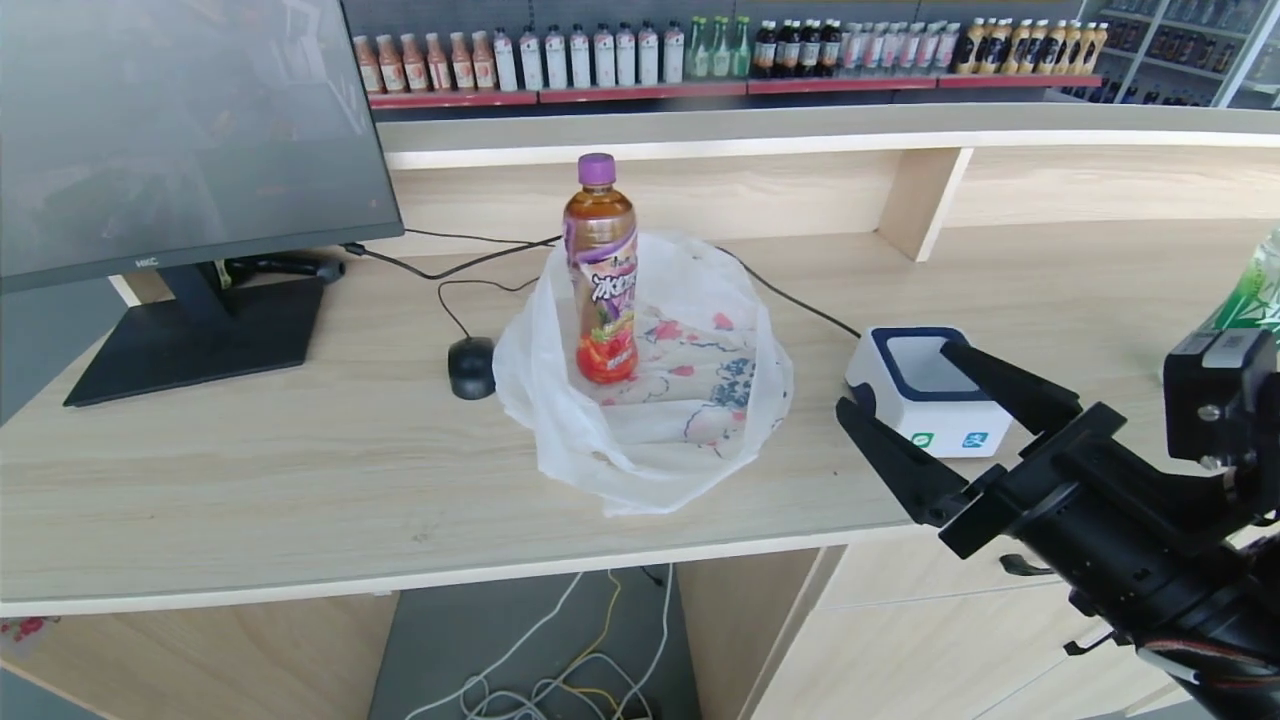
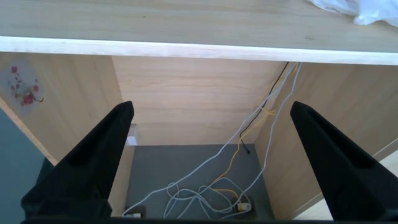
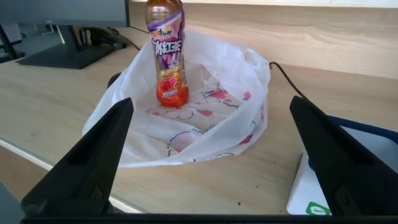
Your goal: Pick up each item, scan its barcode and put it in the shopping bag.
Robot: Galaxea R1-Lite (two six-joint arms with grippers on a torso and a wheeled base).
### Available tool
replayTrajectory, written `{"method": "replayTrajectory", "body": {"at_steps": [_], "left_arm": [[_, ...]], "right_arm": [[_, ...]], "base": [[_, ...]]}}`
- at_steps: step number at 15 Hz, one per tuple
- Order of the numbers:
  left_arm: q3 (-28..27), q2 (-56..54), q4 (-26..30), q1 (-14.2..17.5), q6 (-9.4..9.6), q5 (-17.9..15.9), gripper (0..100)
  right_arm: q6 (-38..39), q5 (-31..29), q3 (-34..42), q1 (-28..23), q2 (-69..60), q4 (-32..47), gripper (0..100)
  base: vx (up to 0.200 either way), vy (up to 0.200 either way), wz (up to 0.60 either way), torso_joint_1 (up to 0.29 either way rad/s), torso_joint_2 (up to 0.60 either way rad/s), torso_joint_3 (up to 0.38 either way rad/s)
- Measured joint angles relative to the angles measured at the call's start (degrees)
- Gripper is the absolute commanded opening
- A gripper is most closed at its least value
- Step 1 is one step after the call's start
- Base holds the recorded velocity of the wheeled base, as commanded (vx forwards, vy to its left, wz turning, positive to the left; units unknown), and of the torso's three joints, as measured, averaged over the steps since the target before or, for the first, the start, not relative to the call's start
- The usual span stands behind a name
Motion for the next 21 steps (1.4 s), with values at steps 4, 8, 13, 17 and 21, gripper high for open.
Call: {"method": "replayTrajectory", "body": {"at_steps": [4,8,13,17,21], "left_arm": [[0.0,0.0,0.0,0.0,0.0,0.0,100],[0.0,0.0,-0.02,0.0,-0.01,0.0,100],[-0.02,0.0,0.0,0.0,-0.01,0.0,100],[-0.02,0.0,0.01,0.0,-0.01,0.0,100],[-0.02,0.0,0.01,0.0,-0.04,0.0,100]], "right_arm": [[0.24,-0.02,0.59,0.05,-0.2,0.0,100],[0.3,0.01,1.71,0.07,-0.44,0.05,100],[0.33,0.0,1.71,0.05,-0.61,0.02,100],[0.33,0.01,2.01,0.11,-0.74,0.02,100],[0.33,0.01,2.18,0.11,-0.8,0.02,100]], "base": [[0.0,-0.2,0.0,0.001,0.0,0.004],[0.0,-0.2,0.0,0.002,0.0,0.0],[0.0,-0.2,0.0,0.0,0.0,0.001],[0.0,-0.2,0.0,0.004,0.0,0.006],[0.0,-0.2,0.0,0.004,0.01,0.0]]}}
